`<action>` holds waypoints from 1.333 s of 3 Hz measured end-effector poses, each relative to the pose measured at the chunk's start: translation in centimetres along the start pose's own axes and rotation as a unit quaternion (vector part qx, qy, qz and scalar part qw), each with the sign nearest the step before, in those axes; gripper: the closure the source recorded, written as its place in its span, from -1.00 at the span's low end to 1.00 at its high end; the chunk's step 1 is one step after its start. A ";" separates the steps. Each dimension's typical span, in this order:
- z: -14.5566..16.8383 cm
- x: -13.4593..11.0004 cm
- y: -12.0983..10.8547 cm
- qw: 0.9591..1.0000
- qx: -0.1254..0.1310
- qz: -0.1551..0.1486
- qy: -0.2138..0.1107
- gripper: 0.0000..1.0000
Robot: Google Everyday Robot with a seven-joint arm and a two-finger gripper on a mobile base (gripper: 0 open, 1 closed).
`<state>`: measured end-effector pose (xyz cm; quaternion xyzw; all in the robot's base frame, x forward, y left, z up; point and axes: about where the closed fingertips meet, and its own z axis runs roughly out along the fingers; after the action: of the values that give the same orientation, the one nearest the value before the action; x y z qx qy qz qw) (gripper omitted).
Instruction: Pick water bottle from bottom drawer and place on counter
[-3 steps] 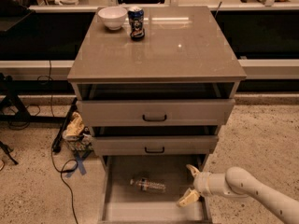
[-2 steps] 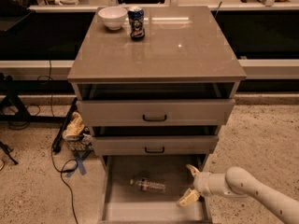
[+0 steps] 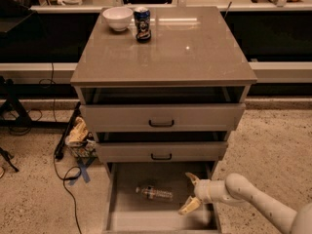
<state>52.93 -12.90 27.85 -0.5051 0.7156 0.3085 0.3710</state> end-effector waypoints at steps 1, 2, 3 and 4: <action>3.9 1.7 -0.8 1.000 -0.019 -0.008 0.002 -1.00; 7.6 2.0 -1.1 0.999 -0.028 -0.022 0.005 -1.00; 10.6 2.4 -1.1 0.999 -0.034 -0.031 0.012 -1.00; 13.1 3.1 -1.3 0.999 -0.026 -0.035 0.027 -1.00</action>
Offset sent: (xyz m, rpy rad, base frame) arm 0.0390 0.0759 -0.0851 -0.0254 -0.0268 0.0971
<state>56.35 -4.15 18.15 -0.5475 0.6989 0.2999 0.3491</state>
